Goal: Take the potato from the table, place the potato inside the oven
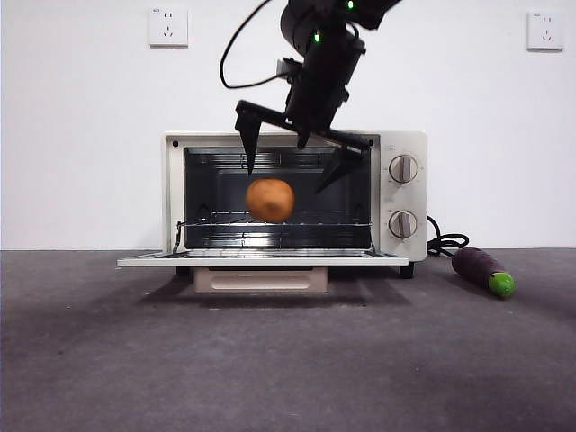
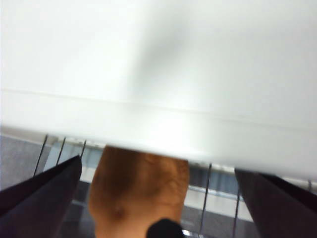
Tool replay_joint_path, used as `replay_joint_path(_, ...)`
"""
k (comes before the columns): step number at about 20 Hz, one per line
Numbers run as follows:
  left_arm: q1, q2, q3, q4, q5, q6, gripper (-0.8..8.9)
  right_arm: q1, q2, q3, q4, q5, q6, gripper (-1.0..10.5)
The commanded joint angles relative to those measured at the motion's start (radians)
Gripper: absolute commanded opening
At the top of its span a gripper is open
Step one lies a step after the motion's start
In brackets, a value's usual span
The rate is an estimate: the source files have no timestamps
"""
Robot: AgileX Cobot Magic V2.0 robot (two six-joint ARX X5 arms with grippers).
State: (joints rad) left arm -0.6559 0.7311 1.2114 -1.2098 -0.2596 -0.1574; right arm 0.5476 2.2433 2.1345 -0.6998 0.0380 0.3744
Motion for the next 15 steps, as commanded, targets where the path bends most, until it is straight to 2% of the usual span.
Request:
replay_joint_path(1,-0.002,-0.002,-0.005,-0.008,-0.004,0.007,-0.06,0.016,0.019,0.045,-0.089,-0.007,-0.037,5.8)
replay_joint_path(9,-0.002,-0.002,-0.005,-0.009,-0.008,0.008,-0.05,0.051,0.017,0.199,-0.36,-0.034,-0.049,5.7)
replay_joint_path(12,-0.002,-0.002,-0.005,-0.017,-0.029,0.008,-0.05,0.064,0.016,0.279,-0.49,-0.027,-0.076,5.7)
replay_joint_path(15,-0.002,0.009,-0.005,-0.037,-0.082,0.008,-0.05,0.084,0.016,0.372,-0.657,0.004,-0.133,5.7)
